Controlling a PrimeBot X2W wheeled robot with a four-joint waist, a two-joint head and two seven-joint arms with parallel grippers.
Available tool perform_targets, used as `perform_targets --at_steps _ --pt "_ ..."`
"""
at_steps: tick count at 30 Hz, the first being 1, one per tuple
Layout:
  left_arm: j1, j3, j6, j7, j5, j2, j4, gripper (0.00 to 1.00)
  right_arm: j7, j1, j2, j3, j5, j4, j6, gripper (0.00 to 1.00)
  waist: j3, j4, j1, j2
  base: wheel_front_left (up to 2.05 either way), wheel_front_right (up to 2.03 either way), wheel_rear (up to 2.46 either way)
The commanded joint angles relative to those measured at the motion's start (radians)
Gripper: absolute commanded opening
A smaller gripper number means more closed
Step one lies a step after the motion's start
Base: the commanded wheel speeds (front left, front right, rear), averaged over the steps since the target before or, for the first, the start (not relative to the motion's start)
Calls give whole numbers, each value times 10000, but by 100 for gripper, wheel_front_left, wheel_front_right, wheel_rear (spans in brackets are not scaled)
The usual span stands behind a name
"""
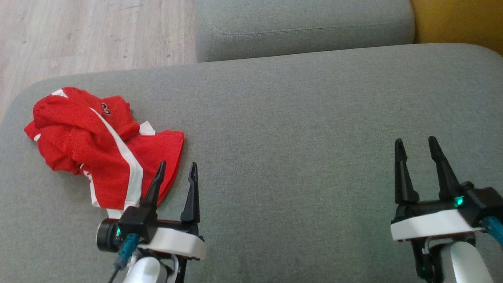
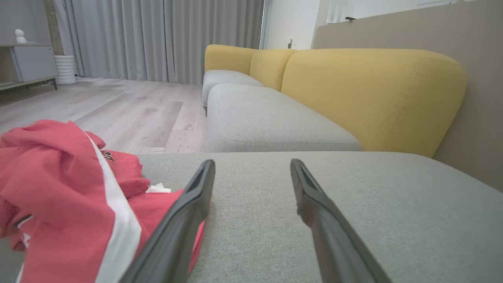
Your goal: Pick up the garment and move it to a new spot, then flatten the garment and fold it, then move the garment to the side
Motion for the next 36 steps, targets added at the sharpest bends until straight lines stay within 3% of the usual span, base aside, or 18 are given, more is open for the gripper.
perform_targets --at_steps 1,7,15,26,36 --pt "-625 118 121 -162 386 151 -228 100 -166 -444 -106 260 -476 -461 -6 100 15 13 0 0 0 0 0" --pt "-811 -240 531 -367 1442 297 -48 100 -373 -476 -110 448 -1539 -647 -7 100 125 58 0 0 0 0 0" --pt "-797 -73 789 -573 1611 106 -210 100 -580 -501 -115 395 -2178 -806 -7 100 231 107 0 0 0 0 0" --pt "-391 840 239 -797 1080 -366 -14 100 -805 -222 -119 85 -250 -137 -7 100 128 176 0 0 0 0 0" --pt "-209 939 -69 -797 1009 -493 582 100 -805 -128 -119 17 -139 711 -7 100 -54 121 0 0 0 0 0"
